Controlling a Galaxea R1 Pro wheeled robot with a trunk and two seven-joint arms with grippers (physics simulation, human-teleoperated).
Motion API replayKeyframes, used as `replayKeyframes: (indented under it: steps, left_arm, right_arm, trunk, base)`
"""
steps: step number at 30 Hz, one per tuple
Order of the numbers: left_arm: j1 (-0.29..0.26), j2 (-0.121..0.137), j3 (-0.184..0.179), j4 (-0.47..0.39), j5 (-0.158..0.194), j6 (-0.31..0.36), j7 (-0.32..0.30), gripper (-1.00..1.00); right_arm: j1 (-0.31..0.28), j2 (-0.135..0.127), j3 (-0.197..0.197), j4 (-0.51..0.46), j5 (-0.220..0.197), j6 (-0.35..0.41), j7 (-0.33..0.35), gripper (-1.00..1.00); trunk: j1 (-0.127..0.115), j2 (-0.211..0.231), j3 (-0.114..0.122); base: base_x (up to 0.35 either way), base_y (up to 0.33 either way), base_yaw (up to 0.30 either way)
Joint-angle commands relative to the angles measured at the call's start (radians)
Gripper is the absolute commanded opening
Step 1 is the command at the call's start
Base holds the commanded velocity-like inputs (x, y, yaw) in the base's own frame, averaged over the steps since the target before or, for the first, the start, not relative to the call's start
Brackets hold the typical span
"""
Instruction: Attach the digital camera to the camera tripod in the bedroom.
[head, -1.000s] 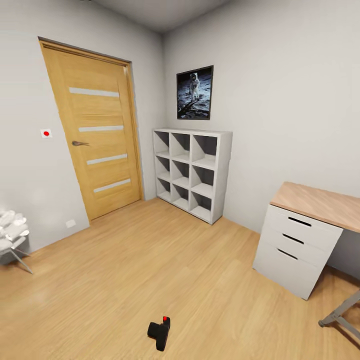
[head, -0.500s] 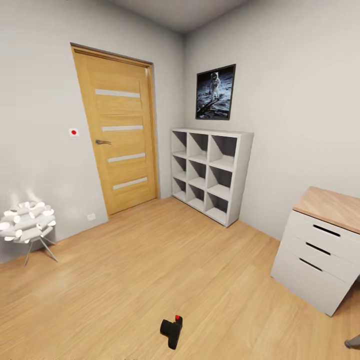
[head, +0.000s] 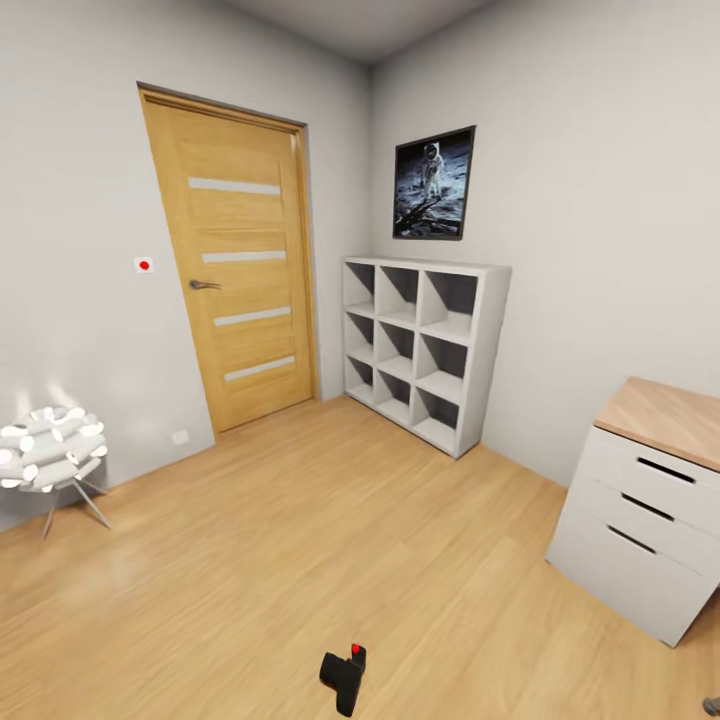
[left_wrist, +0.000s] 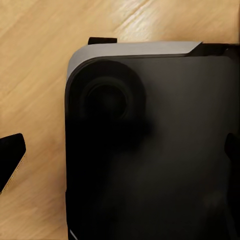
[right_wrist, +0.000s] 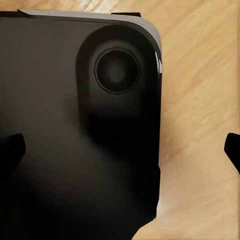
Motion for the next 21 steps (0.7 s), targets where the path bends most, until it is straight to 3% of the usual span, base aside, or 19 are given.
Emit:
replayKeyframes:
  steps: [1,14,21]
  left_arm:
    - [0.000,0.000,0.000,-0.002,0.004,-0.002,0.000,1.00]
    - [0.000,-0.001,0.002,-0.006,0.004,-0.003,0.000,1.00]
    - [0.000,0.001,-0.001,-0.006,0.004,-0.002,-0.001,1.00]
  right_arm:
    - [0.000,-0.001,0.000,0.000,-0.001,-0.003,0.000,1.00]
    - [0.000,-0.001,0.001,0.000,0.000,-0.002,0.002,1.00]
    - [0.000,0.000,0.005,0.000,0.006,0.003,0.004,1.00]
  trunk:
    - [0.001,0.000,-0.001]
    - [0.001,0.000,-0.001]
    - [0.001,0.000,-0.001]
  base:
    - [0.265,0.000,0.000]
    - [0.079,0.000,0.000]
    - [0.256,0.000,0.000]
